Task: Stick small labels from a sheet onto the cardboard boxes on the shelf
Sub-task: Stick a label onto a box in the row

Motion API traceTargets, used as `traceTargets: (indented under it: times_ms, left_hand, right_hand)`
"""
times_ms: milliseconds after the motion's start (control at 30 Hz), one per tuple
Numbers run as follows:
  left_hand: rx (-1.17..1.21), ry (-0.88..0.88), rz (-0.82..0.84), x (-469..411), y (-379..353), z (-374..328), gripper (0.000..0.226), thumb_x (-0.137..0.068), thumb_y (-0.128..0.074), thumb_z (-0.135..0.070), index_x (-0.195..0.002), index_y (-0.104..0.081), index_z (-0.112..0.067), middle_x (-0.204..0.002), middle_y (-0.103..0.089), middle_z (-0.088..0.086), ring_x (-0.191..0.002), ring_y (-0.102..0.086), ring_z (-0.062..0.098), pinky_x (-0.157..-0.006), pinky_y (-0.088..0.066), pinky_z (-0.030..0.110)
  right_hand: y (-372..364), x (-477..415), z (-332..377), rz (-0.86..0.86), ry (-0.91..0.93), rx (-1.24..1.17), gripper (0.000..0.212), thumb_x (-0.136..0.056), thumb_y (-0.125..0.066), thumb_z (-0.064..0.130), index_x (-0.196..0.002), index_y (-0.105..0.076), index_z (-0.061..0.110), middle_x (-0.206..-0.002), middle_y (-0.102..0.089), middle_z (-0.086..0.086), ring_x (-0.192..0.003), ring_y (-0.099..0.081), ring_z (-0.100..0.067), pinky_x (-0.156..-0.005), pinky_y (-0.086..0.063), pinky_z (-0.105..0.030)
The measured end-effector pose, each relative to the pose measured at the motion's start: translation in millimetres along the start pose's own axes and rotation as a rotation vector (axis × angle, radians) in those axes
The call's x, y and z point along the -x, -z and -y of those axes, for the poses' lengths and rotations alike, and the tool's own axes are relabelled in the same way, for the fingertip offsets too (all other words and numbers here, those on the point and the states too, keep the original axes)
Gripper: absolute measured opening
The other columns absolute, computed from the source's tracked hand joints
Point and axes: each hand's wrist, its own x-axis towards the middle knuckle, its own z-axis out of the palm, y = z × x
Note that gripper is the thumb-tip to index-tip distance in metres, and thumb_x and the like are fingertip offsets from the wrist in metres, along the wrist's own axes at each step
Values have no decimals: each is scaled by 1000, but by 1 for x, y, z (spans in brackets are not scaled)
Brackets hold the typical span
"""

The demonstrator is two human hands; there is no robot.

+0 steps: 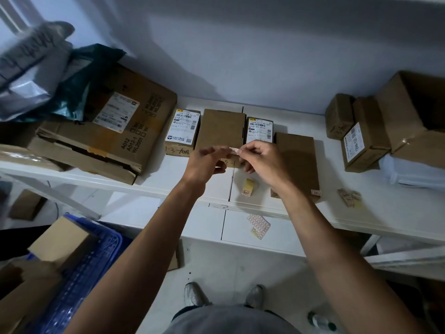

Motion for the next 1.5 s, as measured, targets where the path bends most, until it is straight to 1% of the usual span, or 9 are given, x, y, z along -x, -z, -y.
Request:
traceTargets:
  times_ms: [300,433,600,733,867,1000,1167,1333,1500]
  left_hand:
    - [-53,35,24,-19,-1,4,16,-93,-66,-16,-101,-75,-5,-95,-75,14,-65,-60,17,-74,-56,32]
    - [-68,44,21,-24,-5,2,12,-93,-67,-17,-87,-73,-9,-83,-73,7,-66,-61,18,-73,-57,32]
    - [-132,64,14,-30,-6,2,16,-93,-67,-16,-94,-73,-1,-79,-72,7,-63,-60,19,-67,-56,31]
    - [-173,55,2,-32,-6,3,14,-93,-67,-15,-82,-73,-10,-66,-70,-2,-59,-58,19,-66,-55,32]
    - [-230,35,-9,-33,-9,3,14,-94,-66,-14,-83,-74,-9,-68,-68,3,-54,-55,18,-60,-53,29]
    - [-245,23,-6,-33,-10,4,13,-94,-63,-12,-89,-75,-7,-65,-72,-2,-47,-54,15,-53,-53,25]
    - [-268,26,48,-33,-12,4,19,-97,-58,-11,-104,-74,-5,-90,-78,12,-43,-53,12,-50,-53,23]
    - [-270,0,69,-33,-15,4,24,-97,-55,-8,-112,-73,-9,-92,-78,15,-44,-53,16,-50,-52,24]
    - [-277,-26,61,-33,-13,6,31,-96,-52,-3,-116,-74,-12,-87,-77,14,-47,-54,17,-51,-53,25]
  right_hand:
    - [2,-13,-4,-5,-45,7,9,-95,-67,12,-89,-73,15,-80,-74,-8,-55,-62,-13,-56,-53,-28]
    - [2,-18,-9,-5,-53,19,11,-96,-66,13,-88,-72,18,-83,-75,-11,-56,-63,-13,-56,-55,-27]
    - [2,-25,-16,-14,-75,16,10,-96,-66,12,-90,-73,12,-84,-74,-14,-54,-63,-14,-57,-55,-29]
    - [-1,-30,-22,-24,-89,26,13,-95,-67,12,-84,-72,18,-93,-76,-20,-73,-74,-28,-56,-56,-27]
    - [-2,-36,-30,-51,-91,48,19,-92,-70,16,-76,-71,27,-92,-76,-8,-92,-75,-31,-72,-63,-40]
    - [-2,-39,-38,-67,-83,78,15,-87,-71,26,-73,-72,30,-82,-75,5,-87,-74,-24,-85,-61,-51]
    - [0,-43,-39,-97,-64,113,11,-91,-69,22,-82,-74,25,-83,-72,9,-83,-68,-12,-86,-57,-39]
    - [6,-47,-36,-107,-47,142,8,-92,-69,21,-93,-76,17,-87,-72,7,-81,-64,-4,-75,-47,-22]
    - [7,-53,-38,-106,-102,55,11,-93,-68,20,-94,-76,14,-82,-78,3,-83,-69,-7,-81,-51,-25]
